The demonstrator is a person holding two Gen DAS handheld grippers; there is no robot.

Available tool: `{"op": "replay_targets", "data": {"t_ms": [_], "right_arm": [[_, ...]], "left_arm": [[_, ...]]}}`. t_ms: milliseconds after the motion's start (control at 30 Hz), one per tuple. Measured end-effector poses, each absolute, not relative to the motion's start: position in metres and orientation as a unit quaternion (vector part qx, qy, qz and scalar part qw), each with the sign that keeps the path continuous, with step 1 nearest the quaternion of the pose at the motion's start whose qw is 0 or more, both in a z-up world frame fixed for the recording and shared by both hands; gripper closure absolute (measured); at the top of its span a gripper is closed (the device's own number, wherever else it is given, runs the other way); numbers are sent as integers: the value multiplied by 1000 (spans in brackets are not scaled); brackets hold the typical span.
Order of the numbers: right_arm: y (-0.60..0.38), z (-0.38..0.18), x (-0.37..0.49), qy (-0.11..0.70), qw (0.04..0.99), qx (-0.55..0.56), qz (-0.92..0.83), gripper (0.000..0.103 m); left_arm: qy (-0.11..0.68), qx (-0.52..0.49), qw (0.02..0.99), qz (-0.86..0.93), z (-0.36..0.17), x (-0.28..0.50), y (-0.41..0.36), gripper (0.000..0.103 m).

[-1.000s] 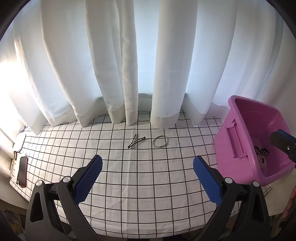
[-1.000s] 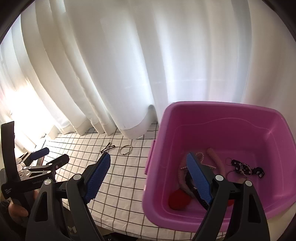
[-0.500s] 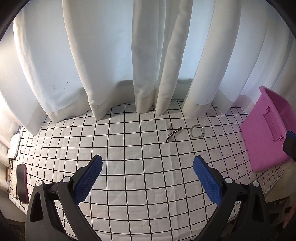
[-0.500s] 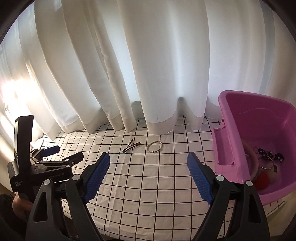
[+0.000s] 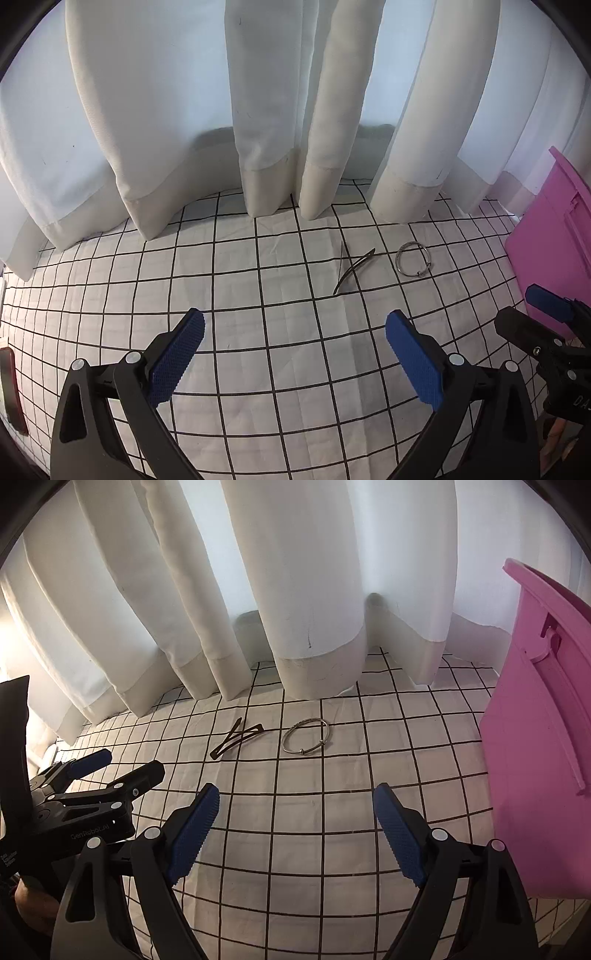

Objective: Organize jewelry
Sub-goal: 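Move the left tool toward the black hair clip while the right tool approaches the silver bangle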

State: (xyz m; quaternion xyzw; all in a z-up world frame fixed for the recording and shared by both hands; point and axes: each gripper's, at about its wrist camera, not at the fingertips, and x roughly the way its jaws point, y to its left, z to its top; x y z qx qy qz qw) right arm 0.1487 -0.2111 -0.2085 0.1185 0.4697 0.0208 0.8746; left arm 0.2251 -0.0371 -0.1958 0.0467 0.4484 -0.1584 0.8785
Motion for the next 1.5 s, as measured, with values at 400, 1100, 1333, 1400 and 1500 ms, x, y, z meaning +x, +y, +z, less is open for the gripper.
{"op": "replay_targets", "data": {"t_ms": [400, 1100, 1333, 1400, 1500], "right_arm": [[-219, -261, 197, 472, 879, 64, 18, 21], [-199, -287, 243, 480, 877, 6, 25, 21], [-200, -290, 256, 478, 879, 2, 7, 20], [-208, -290, 259, 477, 879, 5, 3, 20], [-217, -292, 264, 477, 879, 9, -2, 20]], "left_arm": [[436, 49, 884, -162, -239, 253, -57, 6], [435, 58, 886, -152, -252, 266, -65, 6], [441, 51, 884, -148, -254, 272, -66, 6], [443, 51, 883, -146, -255, 276, -69, 6], [446, 48, 882, -146, -256, 283, -76, 6]]}}
